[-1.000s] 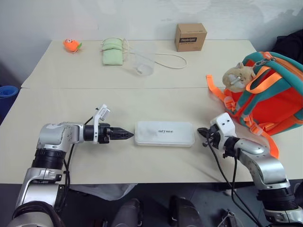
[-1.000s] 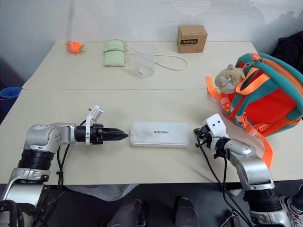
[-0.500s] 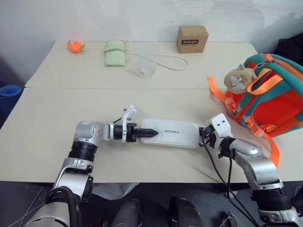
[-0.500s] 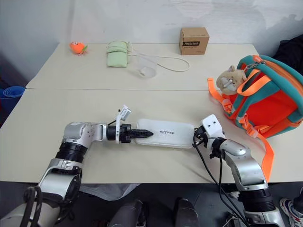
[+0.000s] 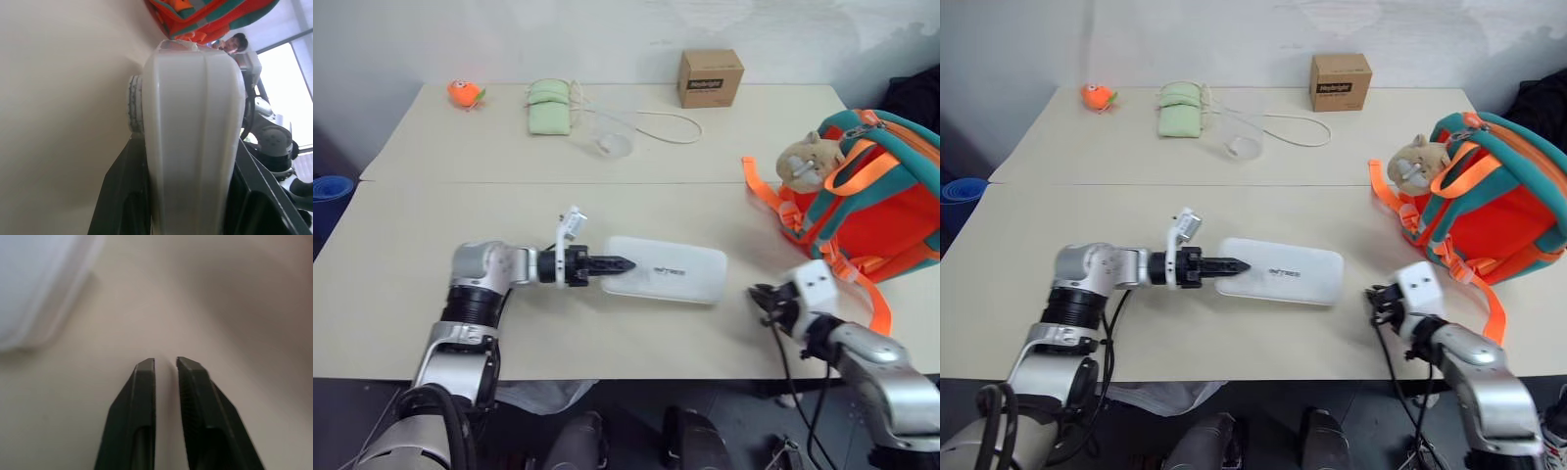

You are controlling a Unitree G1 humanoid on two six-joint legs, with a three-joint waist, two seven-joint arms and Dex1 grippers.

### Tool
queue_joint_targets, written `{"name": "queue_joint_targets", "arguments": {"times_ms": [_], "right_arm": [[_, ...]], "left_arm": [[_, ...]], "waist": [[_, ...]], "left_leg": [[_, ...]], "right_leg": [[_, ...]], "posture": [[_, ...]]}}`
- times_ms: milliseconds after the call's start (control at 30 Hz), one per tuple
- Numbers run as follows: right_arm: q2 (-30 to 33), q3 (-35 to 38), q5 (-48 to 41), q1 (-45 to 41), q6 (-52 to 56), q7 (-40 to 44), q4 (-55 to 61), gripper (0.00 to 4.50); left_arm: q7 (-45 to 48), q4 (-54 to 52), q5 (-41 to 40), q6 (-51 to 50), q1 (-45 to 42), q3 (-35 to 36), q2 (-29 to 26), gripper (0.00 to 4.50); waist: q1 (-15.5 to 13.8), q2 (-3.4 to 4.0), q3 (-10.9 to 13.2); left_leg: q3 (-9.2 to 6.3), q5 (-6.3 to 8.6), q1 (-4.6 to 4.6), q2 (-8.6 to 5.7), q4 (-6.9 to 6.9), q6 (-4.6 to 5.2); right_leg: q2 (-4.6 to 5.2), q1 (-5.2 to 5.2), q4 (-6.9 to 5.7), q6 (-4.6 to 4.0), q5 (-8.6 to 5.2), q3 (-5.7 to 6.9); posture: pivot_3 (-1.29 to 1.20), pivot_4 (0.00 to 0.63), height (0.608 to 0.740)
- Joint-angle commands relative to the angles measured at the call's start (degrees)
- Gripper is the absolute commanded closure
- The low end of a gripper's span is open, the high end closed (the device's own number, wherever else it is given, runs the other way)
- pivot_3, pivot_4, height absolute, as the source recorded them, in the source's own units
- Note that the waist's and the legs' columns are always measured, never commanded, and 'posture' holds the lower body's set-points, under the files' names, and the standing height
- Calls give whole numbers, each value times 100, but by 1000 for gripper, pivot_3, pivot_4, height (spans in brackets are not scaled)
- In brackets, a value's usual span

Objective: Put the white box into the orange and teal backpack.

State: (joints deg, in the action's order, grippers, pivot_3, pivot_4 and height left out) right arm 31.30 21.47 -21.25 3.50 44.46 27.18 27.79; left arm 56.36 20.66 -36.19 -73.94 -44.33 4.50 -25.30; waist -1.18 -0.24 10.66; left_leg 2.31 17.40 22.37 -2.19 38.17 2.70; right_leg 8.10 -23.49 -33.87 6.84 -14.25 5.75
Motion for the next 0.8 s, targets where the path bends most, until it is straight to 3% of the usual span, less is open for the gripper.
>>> {"name": "queue_joint_targets", "arguments": {"times_ms": [33, 167, 267, 467, 600, 700, 800], "right_arm": [[66, 937, -440, 64, 317, -180, 610, 2317], [53, 1405, -665, -96, 481, -349, 597, 1004], [-31, 1366, -790, -790, 400, -531, -51, 11], [117, 169, -36, -2287, -479, -488, -1971, 0], [79, -189, 336, -3131, -1366, -444, -3395, 0], [64, -280, 394, -3469, -1974, -245, -4060, 625], [143, -322, 402, -3622, -2268, -31, -4413, 1621]], "left_arm": [[30, -594, -472, -107, 190, 567, -244, 3222], [-29, -845, -713, -221, 414, 928, -454, 3222], [19, -1133, -967, -282, 447, 1165, -588, 3222], [-723, -1175, -665, -27, 102, 1023, -409, 3237], [-929, -1145, -730, 127, -47, 1130, -379, 3238], [-1018, -1185, -799, 176, -42, 1240, -443, 3238], [-1142, -1330, -869, 151, 47, 1363, -467, 3238]], "waist": [[-8, 0, 0], [-18, 1, 1], [-7, 1, 2], [-7, 4, 4], [9, 5, 5], [49, 5, 5], [92, 5, 5]], "left_leg": [[-1, 0, 0, 3, -1, -2], [-2, 13, -4, 15, -3, -26], [-1, 15, -3, 10, -3, -27], [2, 0, -4, 4, -5, -5], [6, -3, 0, 1, -9, -3], [15, -5, 4, -1, -6, 1], [16, -6, 3, 3, -6, 0]], "right_leg": [[-1, 0, -1, 0, 0, 0], [-3, -1, 0, -3, -2, -1], [-8, -1, 0, -4, -2, -3], [-7, -4, -3, -6, 0, -13], [-12, -9, 0, -6, 0, -12], [-11, -12, 3, -6, 0, -13], [-15, -10, 5, -5, 0, -11]], "posture": [[0, 150, 740], [0, 150, 740], [0, 150, 740], [0, 150, 740], [0, 150, 740], [0, 150, 740], [0, 150, 740]]}}
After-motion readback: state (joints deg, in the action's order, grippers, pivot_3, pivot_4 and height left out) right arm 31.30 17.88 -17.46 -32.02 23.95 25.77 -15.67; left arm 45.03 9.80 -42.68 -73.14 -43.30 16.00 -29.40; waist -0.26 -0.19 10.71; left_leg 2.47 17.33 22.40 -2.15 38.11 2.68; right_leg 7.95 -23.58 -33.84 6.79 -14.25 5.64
